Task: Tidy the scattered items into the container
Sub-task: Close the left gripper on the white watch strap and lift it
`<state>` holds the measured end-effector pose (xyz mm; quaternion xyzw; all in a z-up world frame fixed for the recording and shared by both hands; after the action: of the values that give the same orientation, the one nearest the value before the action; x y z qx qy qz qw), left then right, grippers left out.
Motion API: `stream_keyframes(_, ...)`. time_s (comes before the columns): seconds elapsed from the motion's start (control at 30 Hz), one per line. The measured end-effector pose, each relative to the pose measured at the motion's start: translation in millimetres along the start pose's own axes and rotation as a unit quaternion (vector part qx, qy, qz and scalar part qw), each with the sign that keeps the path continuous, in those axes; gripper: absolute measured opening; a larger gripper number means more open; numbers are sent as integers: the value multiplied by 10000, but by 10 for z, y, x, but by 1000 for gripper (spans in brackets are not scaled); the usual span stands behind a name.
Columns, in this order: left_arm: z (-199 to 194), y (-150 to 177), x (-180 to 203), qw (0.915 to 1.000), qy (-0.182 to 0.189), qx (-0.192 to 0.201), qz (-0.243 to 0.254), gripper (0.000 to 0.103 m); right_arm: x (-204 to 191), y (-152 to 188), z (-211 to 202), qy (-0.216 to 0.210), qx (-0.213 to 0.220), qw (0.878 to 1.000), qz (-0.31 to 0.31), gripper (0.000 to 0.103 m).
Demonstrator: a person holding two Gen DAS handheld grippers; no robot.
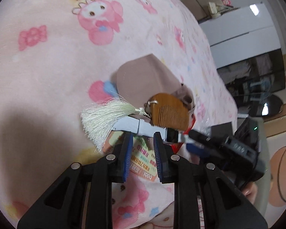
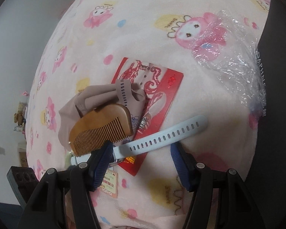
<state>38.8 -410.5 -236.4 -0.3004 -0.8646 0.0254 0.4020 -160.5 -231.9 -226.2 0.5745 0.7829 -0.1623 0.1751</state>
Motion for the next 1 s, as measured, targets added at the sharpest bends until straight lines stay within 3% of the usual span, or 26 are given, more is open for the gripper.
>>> stream_keyframes(0.13,90,22,9,10000,65,-56,3,34,-18,47,82,-53,-123,9999,29,60)
stream_keyframes(0.23,197,28,31,9992,347,-167,-87,42,-60,59,131,-216,-213,9995,15,60)
stream_keyframes(0.3,223,48,48,9993,306,-113,-191,39,-86,67,146,-293,-196,9994,13,54)
stream_keyframes(0.43,118,26,-2,9985,111,362,-389,31,-39,-6,99,-346,105,9990,259,45)
stream_keyframes(0.63,69,8,-87,9959,138,686,-572,30,50,-69,168,-625,155,9972,380,34)
stream_keyframes(0.83,287,48,-43,9970,358,316,-608,30,129,-129,21,-775,332,9960,290,28)
stream_keyframes(1.0,134,18,-70,9928,130,881,-803,29,167,-145,-163,-843,535,9948,193,25)
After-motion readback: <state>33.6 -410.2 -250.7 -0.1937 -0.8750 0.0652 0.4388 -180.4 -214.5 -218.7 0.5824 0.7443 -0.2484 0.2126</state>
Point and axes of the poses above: each gripper's, at about its wrist camera, not at the fingertips, and z roughly the way its jaws point, x to its right, y to its underside, the point moved 2 cm from there along z, roughly the way its jaws point, and after that the axes turned 7 degrees about z, right-handed, at the moved point
